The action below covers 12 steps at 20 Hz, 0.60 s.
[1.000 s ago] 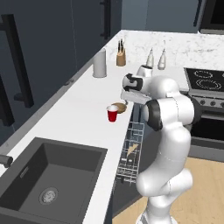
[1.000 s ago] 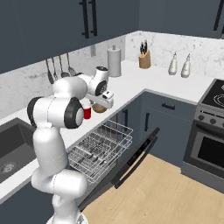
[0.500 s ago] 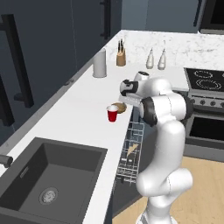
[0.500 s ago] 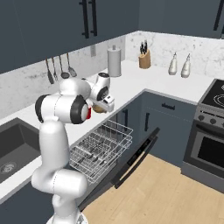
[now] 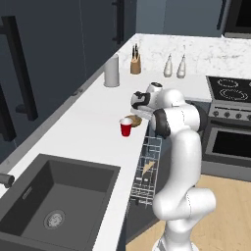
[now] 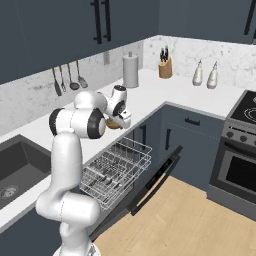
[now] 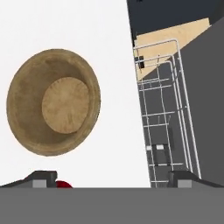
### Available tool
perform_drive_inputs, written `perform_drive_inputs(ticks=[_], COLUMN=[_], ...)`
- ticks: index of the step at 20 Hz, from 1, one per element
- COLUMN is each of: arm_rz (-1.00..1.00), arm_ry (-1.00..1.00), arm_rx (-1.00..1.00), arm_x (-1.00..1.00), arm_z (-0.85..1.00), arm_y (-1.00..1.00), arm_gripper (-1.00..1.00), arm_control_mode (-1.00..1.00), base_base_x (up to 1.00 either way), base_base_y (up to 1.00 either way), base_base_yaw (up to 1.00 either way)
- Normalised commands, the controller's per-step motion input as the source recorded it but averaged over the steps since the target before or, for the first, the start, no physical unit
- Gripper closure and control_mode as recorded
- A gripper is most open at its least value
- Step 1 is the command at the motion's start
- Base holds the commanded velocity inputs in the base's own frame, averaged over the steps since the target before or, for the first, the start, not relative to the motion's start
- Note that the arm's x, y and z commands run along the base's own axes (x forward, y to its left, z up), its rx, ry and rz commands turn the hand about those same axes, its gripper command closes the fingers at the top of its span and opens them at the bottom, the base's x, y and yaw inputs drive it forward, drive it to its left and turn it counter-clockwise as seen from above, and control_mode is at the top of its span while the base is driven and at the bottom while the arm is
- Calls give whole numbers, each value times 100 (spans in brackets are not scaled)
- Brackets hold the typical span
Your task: Pick up the cup and bowl from the counter, place them in the dishwasher, and close the dishwasher door.
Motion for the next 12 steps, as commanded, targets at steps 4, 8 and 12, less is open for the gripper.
perform_drive_inputs(ticks=[4, 8, 12], arm_rz=[-7, -6, -5], arm_ry=[0, 0, 0], arm_rx=[4, 3, 3], arm_x=[29, 19, 19], arm_z=[-24, -29, -29], arm_y=[0, 0, 0], arm_gripper=[-100, -100, -100], arm_control_mode=[-100, -100, -100], base_base_x=[0, 0, 0], base_base_y=[0, 0, 0], base_base_yaw=[0, 0, 0])
